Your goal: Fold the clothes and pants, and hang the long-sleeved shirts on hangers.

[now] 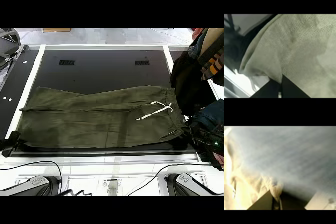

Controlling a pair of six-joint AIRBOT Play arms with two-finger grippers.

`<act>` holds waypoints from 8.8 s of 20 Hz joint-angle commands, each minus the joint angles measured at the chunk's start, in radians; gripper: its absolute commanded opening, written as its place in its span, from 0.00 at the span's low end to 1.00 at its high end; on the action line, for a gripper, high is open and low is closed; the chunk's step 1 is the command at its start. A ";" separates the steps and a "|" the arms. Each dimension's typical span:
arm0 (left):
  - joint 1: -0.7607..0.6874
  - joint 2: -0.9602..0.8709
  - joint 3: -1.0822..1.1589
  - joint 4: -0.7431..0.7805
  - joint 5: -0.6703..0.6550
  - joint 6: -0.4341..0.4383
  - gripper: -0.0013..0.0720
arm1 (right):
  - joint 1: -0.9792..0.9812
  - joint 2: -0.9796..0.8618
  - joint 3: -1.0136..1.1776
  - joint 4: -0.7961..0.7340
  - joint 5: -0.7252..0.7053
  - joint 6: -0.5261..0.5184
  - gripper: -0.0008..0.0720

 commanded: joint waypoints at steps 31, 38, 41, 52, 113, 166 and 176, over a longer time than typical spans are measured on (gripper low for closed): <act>-0.455 0.173 0.280 -0.381 0.681 0.288 0.04 | 0.047 0.694 0.314 -0.907 0.274 0.582 0.05; -0.676 -0.226 0.521 -0.381 0.755 0.288 0.04 | 0.047 0.667 0.166 -0.851 0.158 0.690 0.05; -0.734 -0.343 0.577 -0.381 0.771 0.289 0.04 | 0.047 0.667 0.113 -0.768 0.036 0.734 0.05; -0.748 -0.318 0.578 -0.383 0.797 0.285 0.98 | 0.047 0.589 0.085 -0.602 -0.212 0.730 0.96; -0.431 0.036 0.249 0.061 0.292 0.086 0.04 | 0.566 0.212 0.362 -0.602 0.136 0.097 0.79; -0.485 0.248 0.554 -0.194 0.205 0.071 0.05 | 0.990 -0.222 0.669 -0.399 -0.614 0.201 0.05; -0.056 0.366 0.131 0.005 -0.098 -0.023 0.04 | 1.177 -0.241 0.669 -0.495 -0.635 0.209 0.05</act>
